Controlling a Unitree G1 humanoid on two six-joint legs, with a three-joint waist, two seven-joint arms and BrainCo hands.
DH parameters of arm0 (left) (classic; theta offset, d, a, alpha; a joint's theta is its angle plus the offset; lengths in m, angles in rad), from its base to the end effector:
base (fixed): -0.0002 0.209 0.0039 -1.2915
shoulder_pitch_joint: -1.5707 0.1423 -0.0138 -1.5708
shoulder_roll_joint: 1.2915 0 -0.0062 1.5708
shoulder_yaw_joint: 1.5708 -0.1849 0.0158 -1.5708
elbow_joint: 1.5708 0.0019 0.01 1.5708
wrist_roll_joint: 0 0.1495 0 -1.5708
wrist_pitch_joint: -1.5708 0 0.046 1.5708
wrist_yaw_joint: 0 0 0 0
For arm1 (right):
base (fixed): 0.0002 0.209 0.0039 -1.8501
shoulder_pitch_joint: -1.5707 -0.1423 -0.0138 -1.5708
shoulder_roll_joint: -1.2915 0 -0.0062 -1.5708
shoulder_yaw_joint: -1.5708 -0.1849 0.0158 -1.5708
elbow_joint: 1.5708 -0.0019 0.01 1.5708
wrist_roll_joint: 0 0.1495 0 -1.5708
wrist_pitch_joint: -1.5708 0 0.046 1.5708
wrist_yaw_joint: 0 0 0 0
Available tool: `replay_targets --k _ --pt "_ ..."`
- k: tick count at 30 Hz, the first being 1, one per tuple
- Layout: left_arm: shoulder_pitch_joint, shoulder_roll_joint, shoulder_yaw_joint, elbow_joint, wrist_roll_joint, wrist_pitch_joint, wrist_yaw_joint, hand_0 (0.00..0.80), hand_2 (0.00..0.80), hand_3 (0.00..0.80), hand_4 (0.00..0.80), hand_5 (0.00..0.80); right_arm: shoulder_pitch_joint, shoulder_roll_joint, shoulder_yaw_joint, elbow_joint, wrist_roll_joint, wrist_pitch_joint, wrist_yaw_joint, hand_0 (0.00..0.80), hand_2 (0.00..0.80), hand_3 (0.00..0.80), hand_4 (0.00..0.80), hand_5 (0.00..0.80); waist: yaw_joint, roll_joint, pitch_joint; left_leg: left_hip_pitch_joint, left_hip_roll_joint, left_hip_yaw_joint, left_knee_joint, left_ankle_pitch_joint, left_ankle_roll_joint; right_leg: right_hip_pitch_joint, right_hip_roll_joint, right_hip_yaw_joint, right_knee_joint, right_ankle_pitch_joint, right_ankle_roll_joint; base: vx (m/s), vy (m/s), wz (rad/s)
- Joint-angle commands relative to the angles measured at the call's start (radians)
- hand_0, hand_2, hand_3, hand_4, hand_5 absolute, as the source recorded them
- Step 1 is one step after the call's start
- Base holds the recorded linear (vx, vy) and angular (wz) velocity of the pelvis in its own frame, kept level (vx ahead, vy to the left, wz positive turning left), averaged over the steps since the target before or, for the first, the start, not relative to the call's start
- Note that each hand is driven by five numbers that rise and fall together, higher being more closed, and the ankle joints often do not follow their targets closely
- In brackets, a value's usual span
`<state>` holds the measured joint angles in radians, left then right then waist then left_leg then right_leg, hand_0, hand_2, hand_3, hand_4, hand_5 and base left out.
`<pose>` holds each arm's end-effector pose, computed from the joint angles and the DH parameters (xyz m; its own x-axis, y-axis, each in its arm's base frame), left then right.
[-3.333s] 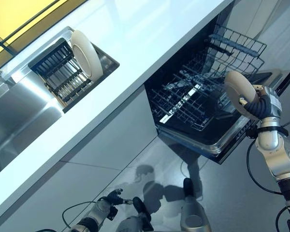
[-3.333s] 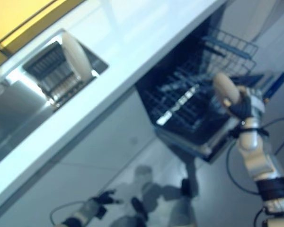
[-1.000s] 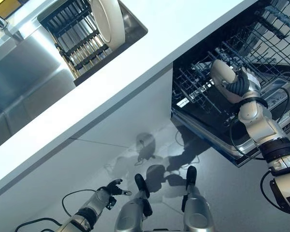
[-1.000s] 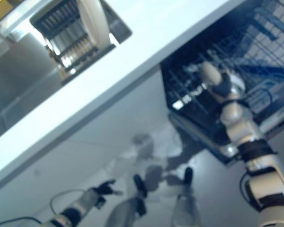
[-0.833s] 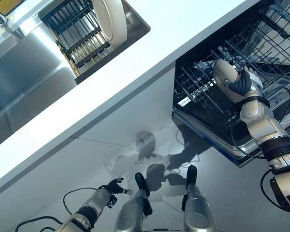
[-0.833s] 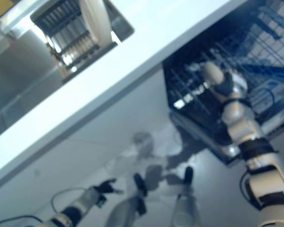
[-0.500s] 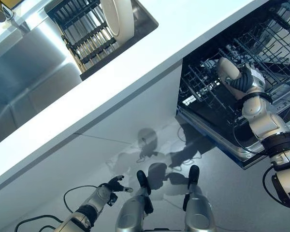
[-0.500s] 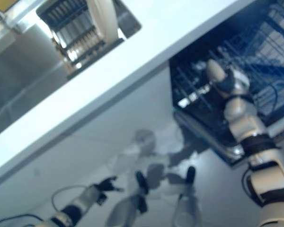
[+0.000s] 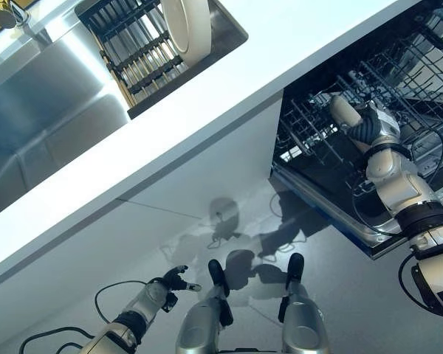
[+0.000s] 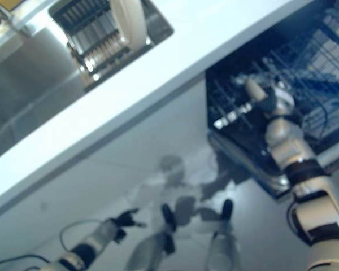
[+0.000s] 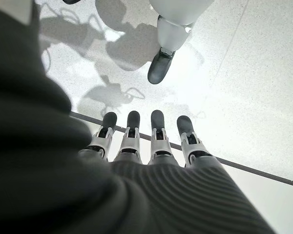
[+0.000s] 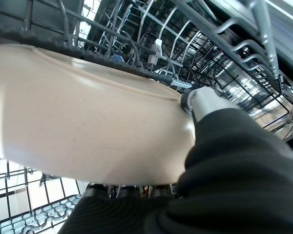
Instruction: Take plates into dishwasher
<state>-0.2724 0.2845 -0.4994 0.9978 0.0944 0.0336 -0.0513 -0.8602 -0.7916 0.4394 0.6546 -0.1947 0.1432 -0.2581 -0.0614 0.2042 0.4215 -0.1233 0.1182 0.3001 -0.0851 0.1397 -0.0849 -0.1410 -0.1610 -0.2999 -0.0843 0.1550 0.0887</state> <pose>0.1990 0.1853 -0.0802 0.6398 -0.0734 -0.7650 0.5449 0.7453 0.3843 0.3413 -0.2630 0.1837 0.9427 -0.2128 0.2568 0.3221 0.3805 -0.8669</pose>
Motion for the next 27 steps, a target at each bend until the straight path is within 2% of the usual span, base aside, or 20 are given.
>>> replay_targets --k 1,10,27 --pt "-0.059 0.027 -0.081 0.009 -0.025 0.003 -0.011 0.000 0.000 0.000 0.000 0.000 -0.041 0.068 0.046 0.075 0.050 0.007 0.019 0.800 0.800 0.800 0.800 0.800 0.031 -0.035 0.021 -0.034 -0.006 0.003 -0.002 -0.002 -0.045 -0.078 -0.012 0.012 0.124 -0.095 0.013 0.000 0.000 0.00" --pt "-0.072 0.016 -0.086 0.021 -0.029 0.006 -0.009 0.000 0.000 0.000 0.000 0.000 -0.013 0.118 0.032 0.152 0.064 -0.011 0.031 0.800 0.800 0.800 0.800 0.800 0.035 -0.036 0.022 -0.032 -0.008 0.002 -0.002 -0.001 -0.043 -0.070 -0.012 0.011 0.116 -0.088 0.014 -0.004 0.001 0.02" --pt "-0.077 0.014 -0.083 0.019 -0.028 0.014 -0.010 0.000 0.000 0.000 0.000 0.000 0.013 0.131 0.018 0.193 0.071 -0.006 0.035 0.800 0.800 0.800 0.800 0.800 0.037 -0.043 0.017 -0.024 -0.008 0.000 -0.002 0.001 -0.041 -0.055 -0.011 0.005 0.108 -0.081 0.014 -0.001 0.000 0.00"
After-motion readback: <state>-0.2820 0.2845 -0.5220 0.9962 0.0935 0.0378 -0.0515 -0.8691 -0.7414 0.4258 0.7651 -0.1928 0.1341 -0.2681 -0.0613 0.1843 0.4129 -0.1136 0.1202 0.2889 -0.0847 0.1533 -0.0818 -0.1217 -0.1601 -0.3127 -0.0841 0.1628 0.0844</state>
